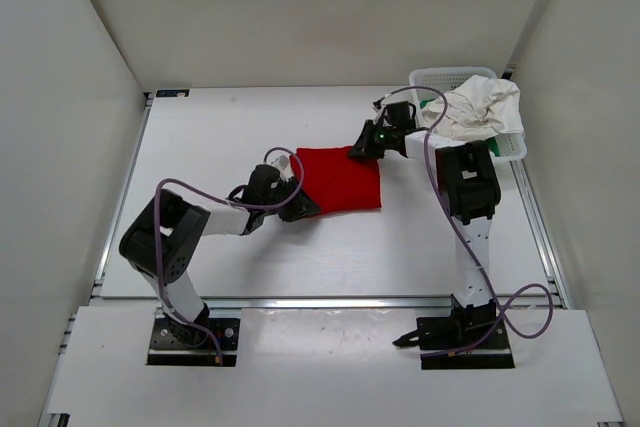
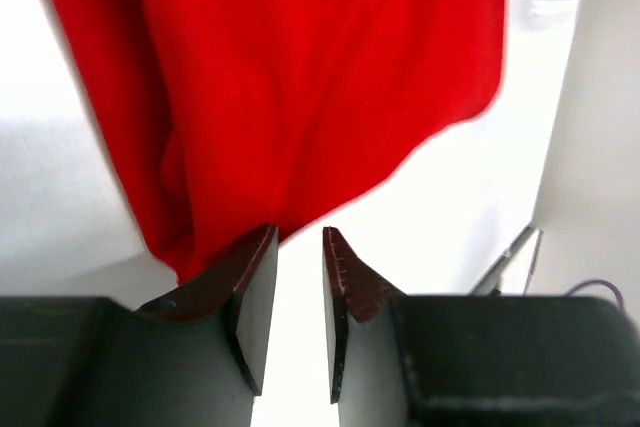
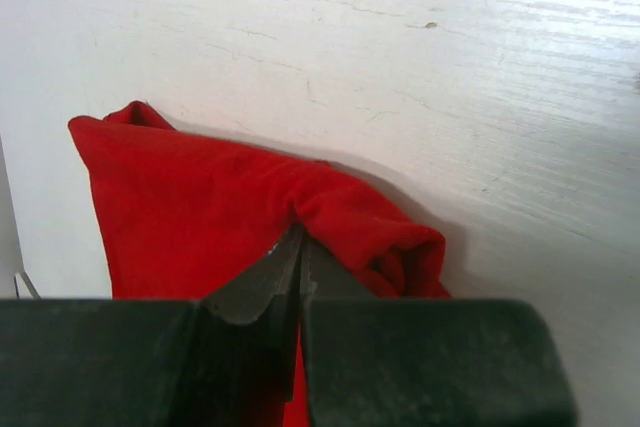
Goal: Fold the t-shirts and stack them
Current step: Smooth out wrinkles on the folded tshirt, then put the neatly folded tshirt into the corner of the board with the left arm
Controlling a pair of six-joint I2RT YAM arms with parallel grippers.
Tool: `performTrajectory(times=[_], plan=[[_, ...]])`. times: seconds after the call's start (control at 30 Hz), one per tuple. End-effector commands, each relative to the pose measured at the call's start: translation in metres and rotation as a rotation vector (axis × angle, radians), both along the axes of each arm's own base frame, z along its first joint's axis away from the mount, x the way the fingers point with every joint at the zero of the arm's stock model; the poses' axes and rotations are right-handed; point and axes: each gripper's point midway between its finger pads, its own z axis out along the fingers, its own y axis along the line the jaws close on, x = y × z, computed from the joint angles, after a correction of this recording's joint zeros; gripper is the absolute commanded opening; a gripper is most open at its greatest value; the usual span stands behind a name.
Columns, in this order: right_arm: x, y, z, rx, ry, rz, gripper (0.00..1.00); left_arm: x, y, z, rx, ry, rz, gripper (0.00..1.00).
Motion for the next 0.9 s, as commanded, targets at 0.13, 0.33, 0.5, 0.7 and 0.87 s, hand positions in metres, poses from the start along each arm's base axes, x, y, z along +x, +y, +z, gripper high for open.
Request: performTrajectory(times=[0.13,0.33,0.5,0.7,0.87], plan=[[-0.018,0.011,0.084,-0.050,-0.185,0.010,0.01,0.046,0.011,0.091,-0.092,-0.225,0.100,0.41],[-0.083,-0.002,0.103,-0.028,-0.210,-0.018,0.04,0.101,0.022,0.077,-0.014,-0.226,0.166,0.39],[-0.134,-0.016,0.068,0.008,-0.148,-0.036,0.03,0.116,0.028,0.042,-0.003,-0.114,0.129,0.42],[-0.149,-0.034,0.004,-0.014,-0.016,-0.054,0.00,0.099,0.076,0.027,0.108,-0.120,0.219,0.80],[-0.161,-0.032,0.006,0.004,-0.015,-0.043,0.02,0.091,0.074,0.021,0.167,-0.138,0.203,0.99]])
